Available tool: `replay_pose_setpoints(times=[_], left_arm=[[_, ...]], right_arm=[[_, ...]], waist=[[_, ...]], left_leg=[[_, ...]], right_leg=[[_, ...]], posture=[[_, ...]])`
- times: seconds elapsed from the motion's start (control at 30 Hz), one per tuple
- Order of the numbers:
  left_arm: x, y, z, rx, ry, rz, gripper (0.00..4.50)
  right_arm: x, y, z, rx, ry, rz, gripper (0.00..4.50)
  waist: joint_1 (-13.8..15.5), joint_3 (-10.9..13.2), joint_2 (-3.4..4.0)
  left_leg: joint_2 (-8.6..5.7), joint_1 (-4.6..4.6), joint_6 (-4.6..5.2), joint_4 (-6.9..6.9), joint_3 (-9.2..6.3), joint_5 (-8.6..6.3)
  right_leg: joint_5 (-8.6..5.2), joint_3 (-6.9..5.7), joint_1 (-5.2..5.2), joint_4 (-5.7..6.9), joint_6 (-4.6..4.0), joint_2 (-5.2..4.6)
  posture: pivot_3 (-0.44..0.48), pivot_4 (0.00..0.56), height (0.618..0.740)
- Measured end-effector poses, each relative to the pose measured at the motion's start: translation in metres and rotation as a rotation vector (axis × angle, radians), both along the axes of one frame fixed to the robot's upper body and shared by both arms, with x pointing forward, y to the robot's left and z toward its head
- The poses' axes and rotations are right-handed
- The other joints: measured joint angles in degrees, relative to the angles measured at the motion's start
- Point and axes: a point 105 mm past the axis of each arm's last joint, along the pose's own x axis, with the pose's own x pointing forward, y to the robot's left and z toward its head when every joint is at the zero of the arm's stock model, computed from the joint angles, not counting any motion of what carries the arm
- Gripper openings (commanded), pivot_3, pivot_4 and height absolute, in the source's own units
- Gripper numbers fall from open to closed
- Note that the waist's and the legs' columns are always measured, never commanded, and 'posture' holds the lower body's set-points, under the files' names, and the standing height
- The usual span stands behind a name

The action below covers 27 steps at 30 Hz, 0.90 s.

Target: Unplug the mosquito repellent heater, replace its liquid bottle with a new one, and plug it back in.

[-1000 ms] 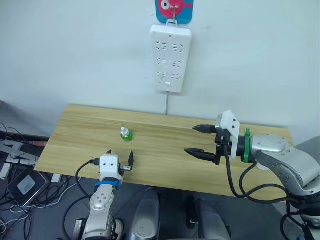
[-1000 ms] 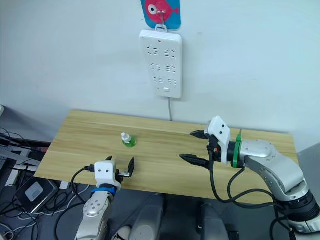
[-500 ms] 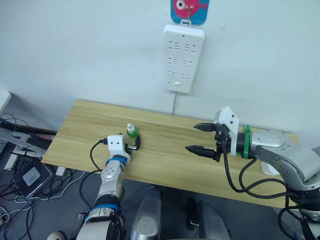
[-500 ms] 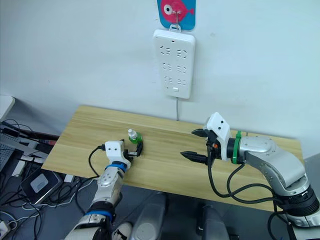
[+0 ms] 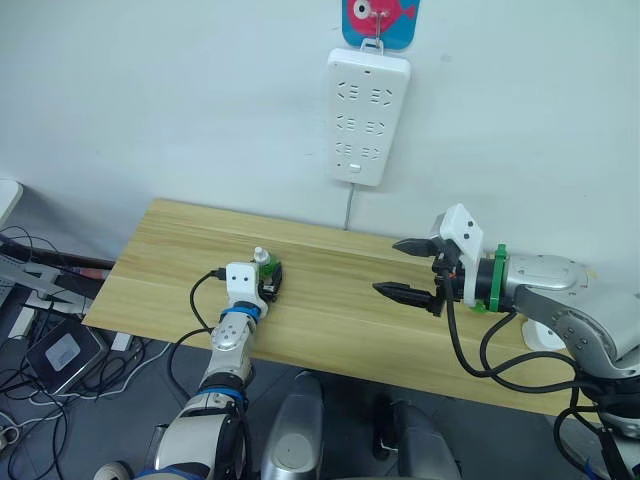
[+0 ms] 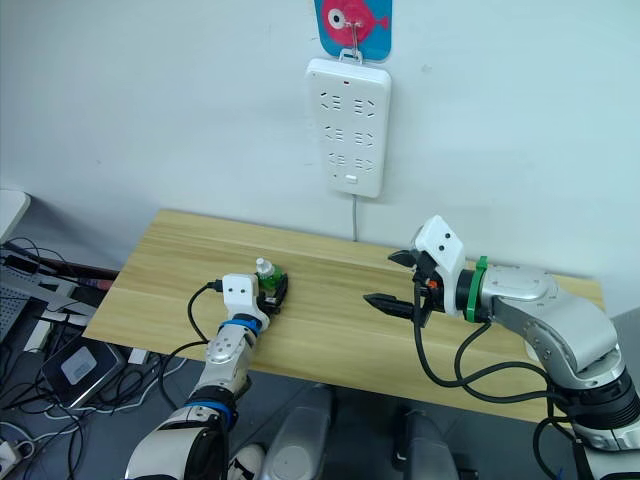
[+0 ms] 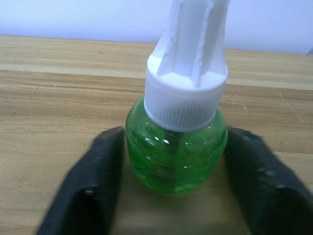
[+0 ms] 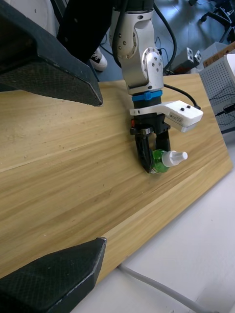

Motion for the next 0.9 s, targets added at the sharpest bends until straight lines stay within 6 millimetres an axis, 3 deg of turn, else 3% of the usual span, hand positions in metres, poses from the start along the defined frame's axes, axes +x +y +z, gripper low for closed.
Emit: replay_pose_setpoints(times=[0.13,0.27,0.4,0.5,0.8,0.9], left_arm=[[0.001,-0.004,0.008,0.071,-0.016,-0.101,2.21],[-0.004,-0.036,0.052,0.212,-0.121,-0.470,2.21],[-0.042,-0.077,0.075,0.277,-0.099,-0.936,2.21],[-0.065,-0.088,0.080,0.285,-0.025,-1.171,2.21],[-0.059,-0.104,0.111,0.300,-0.014,-1.378,2.21],[-0.059,-0.105,0.106,0.280,0.009,-1.397,2.21]], right_arm=[[-0.003,-0.001,-0.003,0.011,0.002,-0.005,4.50],[-0.009,-0.001,-0.018,0.031,0.022,-0.006,4.50],[-0.011,0.005,-0.024,0.044,-0.008,0.014,4.50],[-0.009,0.011,-0.027,0.055,-0.032,0.026,4.50],[-0.007,0.033,-0.023,0.156,-0.071,0.057,4.50],[-0.006,0.035,-0.023,0.172,-0.076,0.040,3.87]], waist=[[0.11,0.00,-0.02],[0.40,0.00,-0.01],[0.44,0.00,-0.01],[0.06,0.00,-0.01],[-0.40,-0.01,-0.02],[-0.69,-0.02,-0.01]], left_leg=[[0.01,-0.02,0.00,-0.02,-0.05,0.00],[0.02,-0.03,-0.04,-0.05,-0.05,0.02],[0.09,0.01,-0.17,-0.03,-0.02,0.08],[0.21,0.02,-0.16,-0.02,-0.10,0.09],[0.21,-0.06,-0.16,0.05,-0.08,0.09],[0.22,-0.06,-0.17,0.03,-0.10,0.09]], right_leg=[[0.15,-0.05,-0.01,0.00,-0.25,0.03],[0.16,-0.06,-0.01,0.02,-0.28,0.05],[0.12,-0.03,-0.02,0.02,-0.24,0.10],[0.01,-0.03,-0.05,0.04,-0.10,0.26],[0.01,-0.01,-0.06,-0.02,-0.11,0.28],[0.03,-0.04,-0.10,0.02,-0.15,0.28]], posture=[[0.363,0.297,0.740],[0.376,0.297,0.740],[0.383,0.291,0.740],[0.375,0.285,0.740],[0.324,0.263,0.740],[0.316,0.259,0.740]])
